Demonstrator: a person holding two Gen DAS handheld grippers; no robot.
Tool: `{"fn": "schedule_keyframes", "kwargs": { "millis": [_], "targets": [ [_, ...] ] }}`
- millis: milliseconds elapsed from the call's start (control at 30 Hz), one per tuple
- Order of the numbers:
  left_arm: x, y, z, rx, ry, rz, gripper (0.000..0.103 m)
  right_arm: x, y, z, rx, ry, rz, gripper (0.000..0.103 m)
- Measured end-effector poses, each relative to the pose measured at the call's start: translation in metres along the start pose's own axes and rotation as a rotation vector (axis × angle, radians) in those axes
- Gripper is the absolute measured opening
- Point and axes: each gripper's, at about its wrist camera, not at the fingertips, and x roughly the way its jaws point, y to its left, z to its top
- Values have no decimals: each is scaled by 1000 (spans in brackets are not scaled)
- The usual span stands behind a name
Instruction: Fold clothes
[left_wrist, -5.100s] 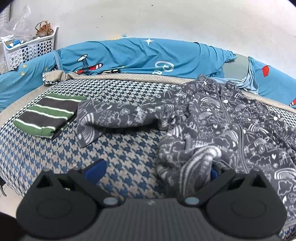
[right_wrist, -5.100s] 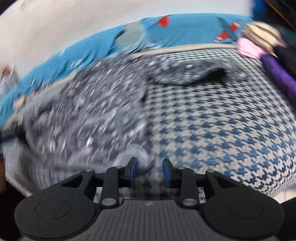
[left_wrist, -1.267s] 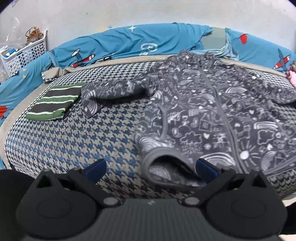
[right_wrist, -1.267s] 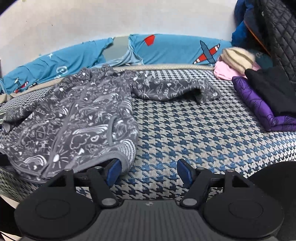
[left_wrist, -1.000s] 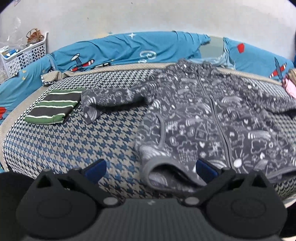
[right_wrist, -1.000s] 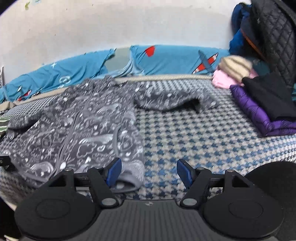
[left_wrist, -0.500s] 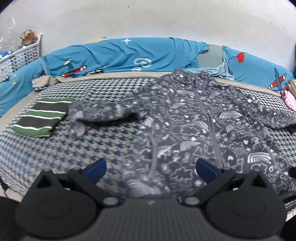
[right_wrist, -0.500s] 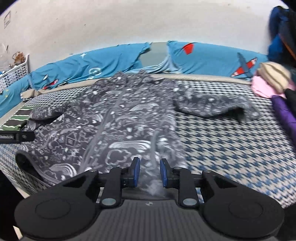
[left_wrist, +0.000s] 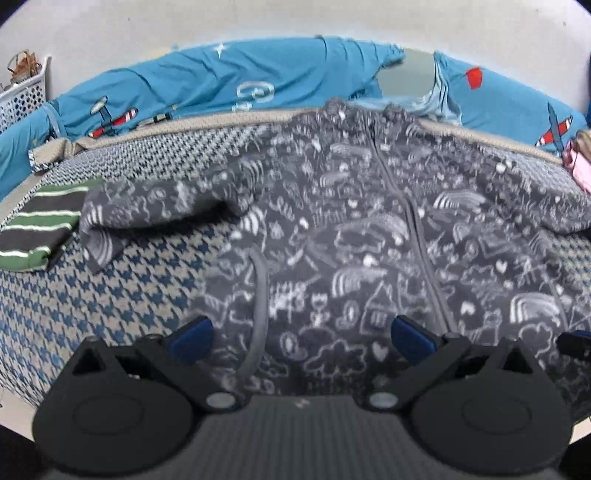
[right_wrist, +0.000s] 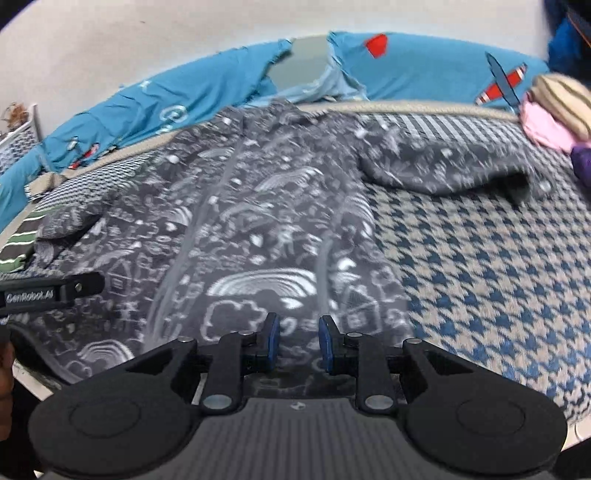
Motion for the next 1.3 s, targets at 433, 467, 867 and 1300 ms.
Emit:
{"fn": "schedule_keyframes", "kwargs": {
  "millis": [433, 467, 867, 1300],
  "targets": [
    [9, 3, -32, 58, 61, -18, 103, 3, -19, -8, 27, 25, -63, 21],
    [8, 4, -33, 62, 64, -21, 103, 3, -18, -8, 21, 24, -69, 21],
    [-12, 3, -29, 58, -4, -63, 103, -1, -14, -7, -8, 20, -74, 26],
    [-2, -17, 19, 89, -46, -74, 103, -4, -13, 23, -47, -56, 2, 27]
  ]
}}
